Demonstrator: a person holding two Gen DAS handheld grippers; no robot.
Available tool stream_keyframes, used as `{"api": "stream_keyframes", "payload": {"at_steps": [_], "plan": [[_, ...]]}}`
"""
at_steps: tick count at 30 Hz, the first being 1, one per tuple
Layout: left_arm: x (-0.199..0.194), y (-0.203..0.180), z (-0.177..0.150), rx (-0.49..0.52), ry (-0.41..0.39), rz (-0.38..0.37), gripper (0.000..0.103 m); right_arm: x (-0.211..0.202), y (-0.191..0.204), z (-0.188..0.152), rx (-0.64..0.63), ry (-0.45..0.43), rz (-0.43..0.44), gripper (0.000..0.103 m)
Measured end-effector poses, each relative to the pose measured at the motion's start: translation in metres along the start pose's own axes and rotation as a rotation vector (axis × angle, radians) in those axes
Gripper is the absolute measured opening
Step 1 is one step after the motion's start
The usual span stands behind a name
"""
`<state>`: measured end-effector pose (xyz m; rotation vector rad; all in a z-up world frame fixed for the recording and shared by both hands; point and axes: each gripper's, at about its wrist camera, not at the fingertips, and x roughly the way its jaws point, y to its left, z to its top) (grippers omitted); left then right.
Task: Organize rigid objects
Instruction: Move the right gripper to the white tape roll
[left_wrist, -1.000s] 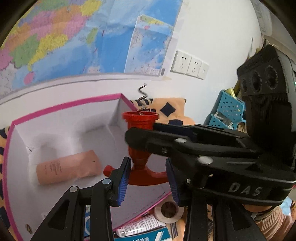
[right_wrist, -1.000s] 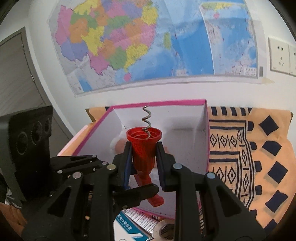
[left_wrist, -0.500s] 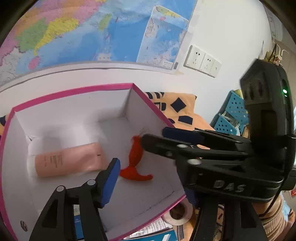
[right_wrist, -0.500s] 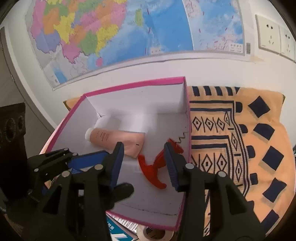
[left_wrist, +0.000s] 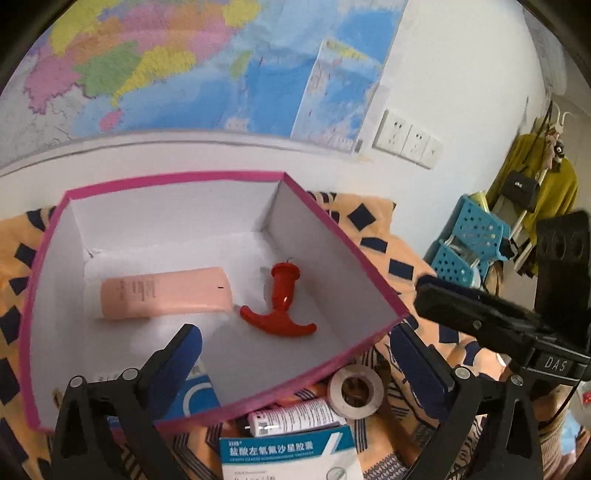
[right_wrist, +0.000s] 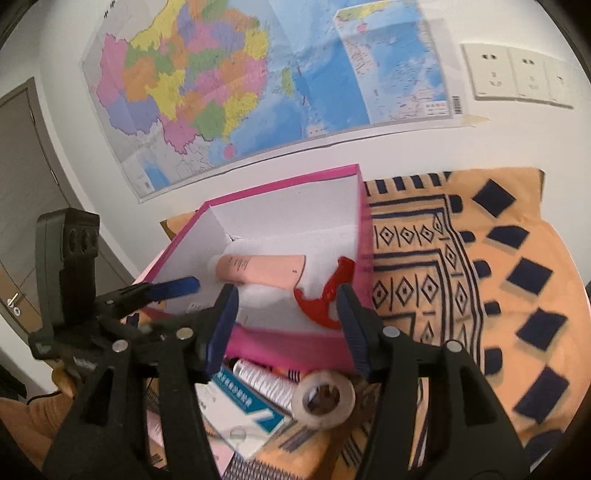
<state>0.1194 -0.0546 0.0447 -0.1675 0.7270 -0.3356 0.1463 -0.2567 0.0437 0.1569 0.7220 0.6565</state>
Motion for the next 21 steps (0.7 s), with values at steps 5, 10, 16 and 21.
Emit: {"api": "stream_keyframes", "payload": {"at_steps": [5,10,16,21], "plan": [[-0.016,-0.012,-0.014,0.038,-0.053,0.026,0.103,-0.013,-0.008,-0.032,0.017,0.036,-0.044,0.063],[-0.023,-0.022,-0.036,0.054,-0.072,0.034,0.103,-0.010,-0.016,-0.069,0.034,0.119,-0.084,0.063],[-0.017,-0.034,-0.056,0.077,-0.016,0.072,0.103,0.003,-0.018,-0.100,0.028,0.201,-0.128,0.063],[-0.011,-0.041,-0.074,0.091,0.030,0.070,0.103,0.014,-0.017,-0.110,0.013,0.233,-0.150,0.051]]}}
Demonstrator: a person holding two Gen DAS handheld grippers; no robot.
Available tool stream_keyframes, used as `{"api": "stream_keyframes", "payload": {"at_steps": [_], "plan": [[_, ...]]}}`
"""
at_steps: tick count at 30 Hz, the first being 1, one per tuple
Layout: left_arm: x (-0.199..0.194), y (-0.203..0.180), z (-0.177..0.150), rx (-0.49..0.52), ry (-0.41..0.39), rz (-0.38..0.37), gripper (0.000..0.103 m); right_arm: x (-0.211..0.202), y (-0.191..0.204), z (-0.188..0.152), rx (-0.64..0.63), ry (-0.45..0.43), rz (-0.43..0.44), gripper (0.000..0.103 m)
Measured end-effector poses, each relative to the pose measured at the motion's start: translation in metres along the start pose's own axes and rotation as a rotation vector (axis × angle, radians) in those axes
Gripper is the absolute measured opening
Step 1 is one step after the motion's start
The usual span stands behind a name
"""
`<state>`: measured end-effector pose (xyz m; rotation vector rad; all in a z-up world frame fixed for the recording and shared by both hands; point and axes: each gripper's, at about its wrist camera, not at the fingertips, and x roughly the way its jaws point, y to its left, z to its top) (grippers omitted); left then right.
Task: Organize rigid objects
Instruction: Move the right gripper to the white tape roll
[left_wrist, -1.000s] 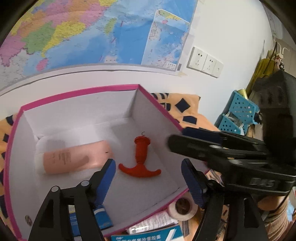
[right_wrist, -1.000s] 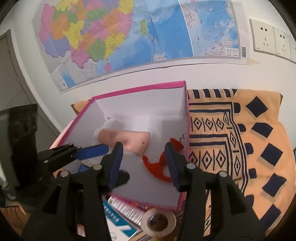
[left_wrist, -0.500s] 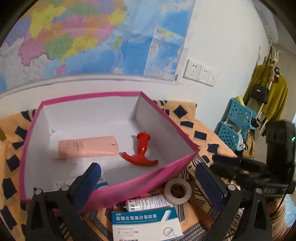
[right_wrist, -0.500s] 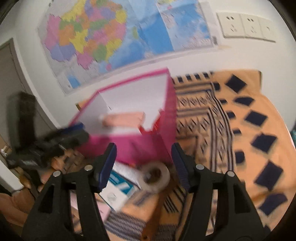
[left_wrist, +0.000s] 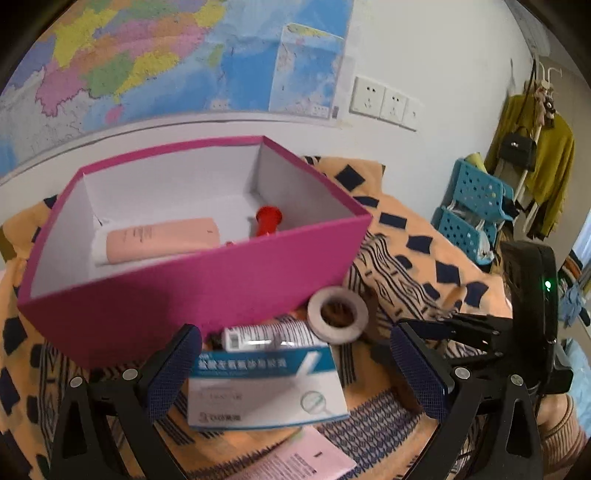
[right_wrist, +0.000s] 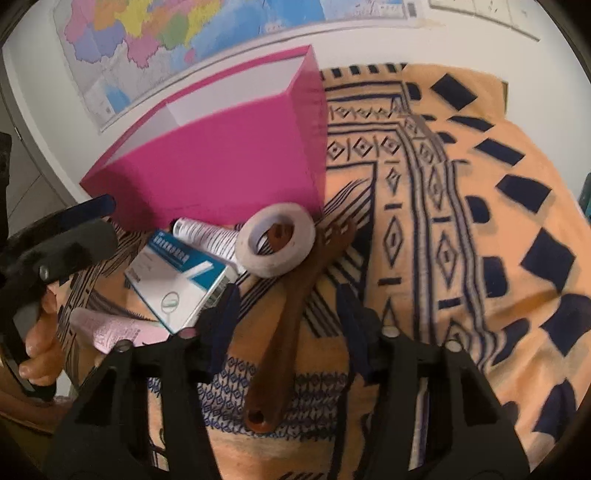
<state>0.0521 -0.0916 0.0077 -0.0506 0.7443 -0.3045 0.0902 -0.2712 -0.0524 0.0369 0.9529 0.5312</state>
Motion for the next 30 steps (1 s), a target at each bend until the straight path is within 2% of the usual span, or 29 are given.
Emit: {"api": "stream_keyframes", "payload": {"at_steps": [2,6,8,9,13,16,17,26,30], "plan": [[0.003,-0.002,-0.005,0.002,0.020,0.001,0.103,0.005,0.002,-0.002,-0.012,0.015,-0.010,0.042],[0.005,-0.001,-0.011,-0.015,0.038,-0.007,0.103,0.012,0.007,-0.007,-0.042,0.021,-0.056,0.035],[0.006,0.000,-0.012,-0.029,0.052,-0.016,0.103,0.012,0.006,-0.007,-0.050,0.019,-0.089,0.021],[0.007,0.000,-0.014,-0.035,0.059,-0.019,0.103,0.011,0.004,-0.007,-0.039,0.018,-0.080,0.020],[0.008,-0.002,-0.016,-0.030,0.061,-0.021,0.103,0.006,-0.007,-0.007,0.023,0.012,-0.050,0.016],[0.008,-0.007,-0.017,-0.014,0.067,-0.039,0.103,-0.006,-0.019,-0.008,0.111,-0.009,0.046,0.014],[0.009,-0.009,-0.017,-0.010,0.068,-0.047,0.103,-0.009,-0.020,-0.008,0.125,-0.015,0.053,0.014],[0.013,-0.014,-0.020,0.010,0.086,-0.078,0.103,-0.014,-0.012,-0.010,0.122,-0.028,0.063,0.014],[0.013,-0.013,-0.020,0.009,0.087,-0.085,0.103,-0.020,-0.006,-0.007,0.082,-0.067,0.005,0.013]]}}
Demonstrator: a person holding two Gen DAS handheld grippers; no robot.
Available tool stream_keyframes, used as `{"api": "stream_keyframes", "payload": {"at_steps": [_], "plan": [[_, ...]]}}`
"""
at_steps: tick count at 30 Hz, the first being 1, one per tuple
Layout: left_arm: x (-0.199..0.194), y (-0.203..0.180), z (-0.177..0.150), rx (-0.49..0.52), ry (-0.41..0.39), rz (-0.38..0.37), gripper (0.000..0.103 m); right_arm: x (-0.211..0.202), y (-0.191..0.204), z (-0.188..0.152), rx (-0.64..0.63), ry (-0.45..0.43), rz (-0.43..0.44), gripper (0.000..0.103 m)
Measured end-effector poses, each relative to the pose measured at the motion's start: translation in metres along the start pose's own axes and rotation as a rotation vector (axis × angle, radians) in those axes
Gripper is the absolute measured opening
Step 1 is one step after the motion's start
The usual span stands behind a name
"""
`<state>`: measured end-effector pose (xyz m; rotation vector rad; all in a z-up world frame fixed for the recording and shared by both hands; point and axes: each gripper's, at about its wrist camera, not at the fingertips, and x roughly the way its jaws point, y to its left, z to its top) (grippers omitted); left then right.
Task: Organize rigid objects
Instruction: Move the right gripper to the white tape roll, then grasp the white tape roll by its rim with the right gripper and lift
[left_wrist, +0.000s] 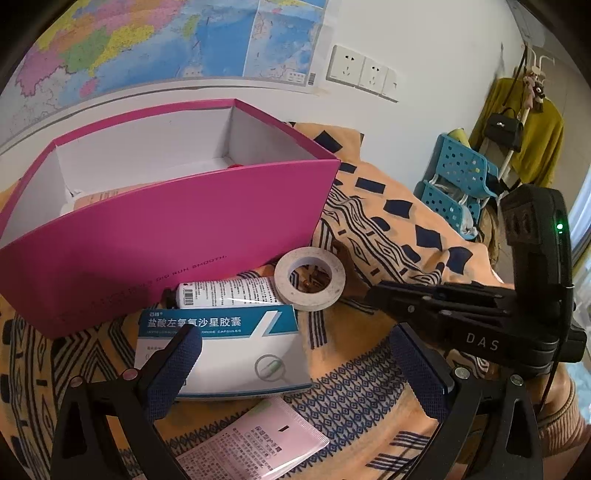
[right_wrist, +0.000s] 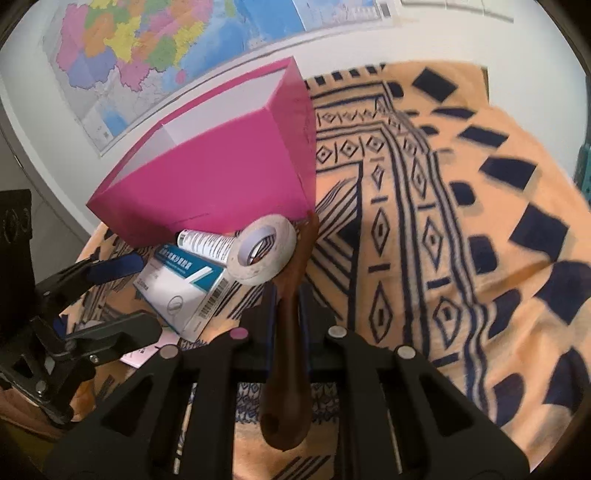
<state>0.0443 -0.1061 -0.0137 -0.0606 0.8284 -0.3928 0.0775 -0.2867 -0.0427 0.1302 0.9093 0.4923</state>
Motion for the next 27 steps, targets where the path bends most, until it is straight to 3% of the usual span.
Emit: {"api": "stream_keyframes", "payload": {"at_steps": [2,4,9,10,13,15,17,24,26,27], "plan": [[0.000,-0.001,0.000,0.003,-0.001,-0.005,0.103,-0.005,0.002,0.001,-0.017,-0.024,-0.020,0.012],[0.000,-0.003,0.000,0.011,-0.001,-0.013,0.103,-0.008,0.000,0.003,-0.032,-0.035,-0.044,0.003],[0.002,-0.012,-0.001,0.042,0.008,-0.028,0.103,-0.008,-0.004,0.004,-0.027,-0.020,-0.031,0.003],[0.003,-0.013,-0.001,0.045,0.010,-0.031,0.103,-0.006,-0.004,0.006,-0.028,-0.024,-0.022,0.007],[0.003,-0.013,-0.002,0.046,0.014,-0.023,0.101,0.004,0.005,0.011,-0.080,-0.013,-0.044,0.033],[0.003,-0.009,-0.001,0.036,0.015,0.009,0.101,0.012,0.006,0.013,-0.082,0.008,-0.030,0.034],[0.003,0.000,0.000,-0.006,0.024,-0.019,0.101,0.023,-0.005,0.018,0.007,0.037,0.014,0.041],[-0.001,0.005,-0.001,-0.013,0.013,-0.004,0.101,0.041,-0.006,0.030,0.009,0.052,0.001,0.040],[0.000,0.005,-0.002,-0.014,0.015,-0.004,0.101,0.041,-0.002,0.030,-0.016,0.050,-0.019,0.023],[0.000,0.006,-0.002,-0.014,0.017,-0.003,0.101,0.040,-0.002,0.031,-0.019,0.048,-0.020,0.020]]}}
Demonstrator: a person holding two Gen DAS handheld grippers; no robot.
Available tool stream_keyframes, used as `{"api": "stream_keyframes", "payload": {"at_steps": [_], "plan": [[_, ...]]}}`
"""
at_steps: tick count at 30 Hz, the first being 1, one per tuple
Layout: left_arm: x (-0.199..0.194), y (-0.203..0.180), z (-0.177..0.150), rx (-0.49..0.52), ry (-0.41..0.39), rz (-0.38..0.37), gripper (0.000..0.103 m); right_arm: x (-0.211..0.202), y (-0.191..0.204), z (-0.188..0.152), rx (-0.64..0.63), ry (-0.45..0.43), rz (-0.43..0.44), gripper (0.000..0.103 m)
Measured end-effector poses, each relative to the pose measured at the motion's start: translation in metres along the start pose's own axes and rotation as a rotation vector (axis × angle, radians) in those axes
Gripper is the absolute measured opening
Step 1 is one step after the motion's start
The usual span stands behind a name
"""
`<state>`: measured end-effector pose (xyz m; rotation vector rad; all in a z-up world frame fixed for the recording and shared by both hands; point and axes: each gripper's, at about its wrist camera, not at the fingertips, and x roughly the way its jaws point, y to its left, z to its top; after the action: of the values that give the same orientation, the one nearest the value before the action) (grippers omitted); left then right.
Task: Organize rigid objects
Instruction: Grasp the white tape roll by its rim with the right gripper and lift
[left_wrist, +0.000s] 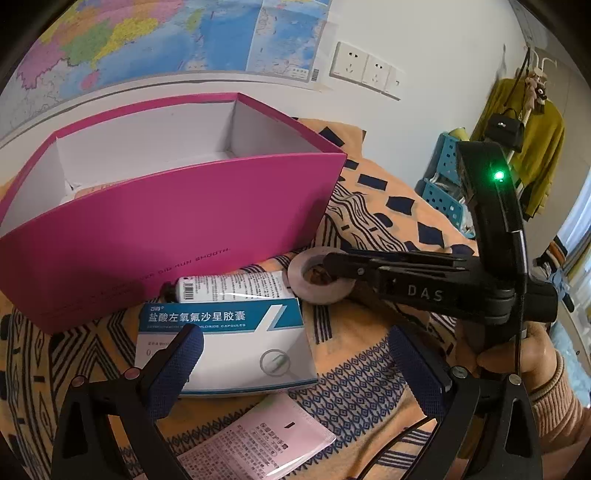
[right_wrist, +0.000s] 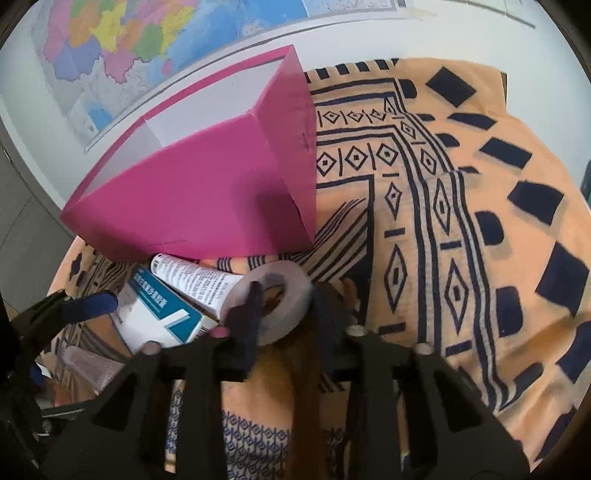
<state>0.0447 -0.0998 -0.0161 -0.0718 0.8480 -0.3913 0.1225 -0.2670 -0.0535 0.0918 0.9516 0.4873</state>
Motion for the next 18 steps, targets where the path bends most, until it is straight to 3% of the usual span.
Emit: {"api": "stream_keyframes", "payload": {"at_steps": [5,11,18], "plan": [[0.002,0.001,0.002,-0.002,0.004,-0.001,0.101,-0.010,-0.006,-0.002,0.017,-0.029,0.014,0.017],[0.004,-0.001,0.010,0.000,0.005,-0.020,0.100,-0.034,-0.004,-0.001,0.046,-0.096,0.098,0.017],[0.000,0.005,0.027,-0.027,-0.008,-0.097,0.079,-0.059,0.014,0.014,-0.002,-0.174,0.150,0.017]]}}
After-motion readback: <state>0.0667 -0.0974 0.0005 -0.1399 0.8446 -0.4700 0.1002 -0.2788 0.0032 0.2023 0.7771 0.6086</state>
